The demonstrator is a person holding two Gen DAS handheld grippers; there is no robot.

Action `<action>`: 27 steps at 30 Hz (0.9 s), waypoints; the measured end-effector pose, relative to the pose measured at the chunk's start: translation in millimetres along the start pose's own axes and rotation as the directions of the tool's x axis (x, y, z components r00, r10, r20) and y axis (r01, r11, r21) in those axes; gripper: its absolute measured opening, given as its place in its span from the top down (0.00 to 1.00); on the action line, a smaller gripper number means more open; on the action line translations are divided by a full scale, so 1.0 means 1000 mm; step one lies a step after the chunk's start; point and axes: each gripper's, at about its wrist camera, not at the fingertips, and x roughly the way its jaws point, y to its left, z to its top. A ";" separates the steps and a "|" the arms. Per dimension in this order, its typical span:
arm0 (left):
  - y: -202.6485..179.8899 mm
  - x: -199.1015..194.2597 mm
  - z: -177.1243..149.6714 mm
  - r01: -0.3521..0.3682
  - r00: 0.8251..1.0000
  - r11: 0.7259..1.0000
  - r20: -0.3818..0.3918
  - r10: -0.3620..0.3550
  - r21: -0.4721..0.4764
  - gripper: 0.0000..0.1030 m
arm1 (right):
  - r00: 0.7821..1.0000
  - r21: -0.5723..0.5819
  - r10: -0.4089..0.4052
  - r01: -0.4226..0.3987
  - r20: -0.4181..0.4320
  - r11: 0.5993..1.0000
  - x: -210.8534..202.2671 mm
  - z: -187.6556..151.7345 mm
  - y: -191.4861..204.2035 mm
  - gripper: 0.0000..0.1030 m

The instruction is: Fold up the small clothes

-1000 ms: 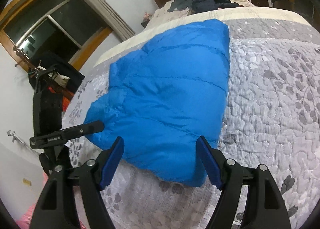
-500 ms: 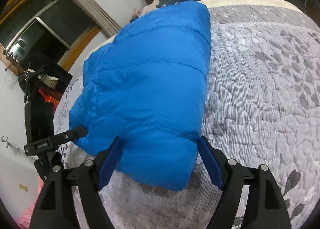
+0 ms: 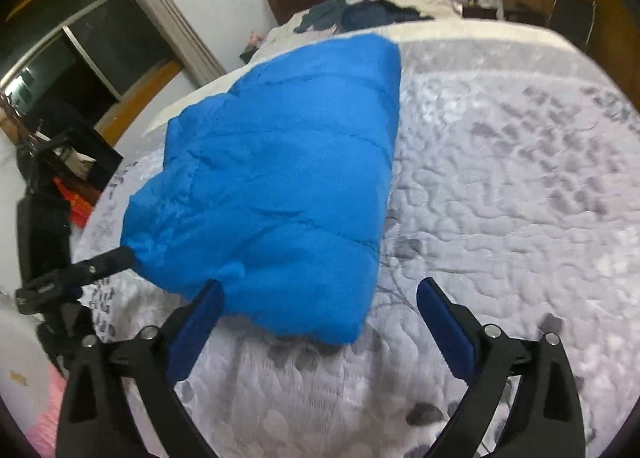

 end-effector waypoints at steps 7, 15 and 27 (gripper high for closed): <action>-0.030 -0.022 -0.020 -0.171 0.985 0.983 0.042 0.168 0.062 0.25 | 0.992 -0.012 -0.125 0.125 0.013 0.992 -0.025 -0.023 0.018 0.04; -0.037 -0.047 -0.042 -0.315 0.946 0.949 0.086 0.311 0.031 0.16 | 0.983 -0.001 -0.181 0.182 0.022 0.983 -0.040 -0.046 0.031 0.04; -0.057 -0.062 -0.066 -0.436 0.896 0.899 0.108 0.431 0.032 0.08 | 0.975 -0.012 -0.218 0.219 0.051 0.976 -0.055 -0.066 0.044 0.04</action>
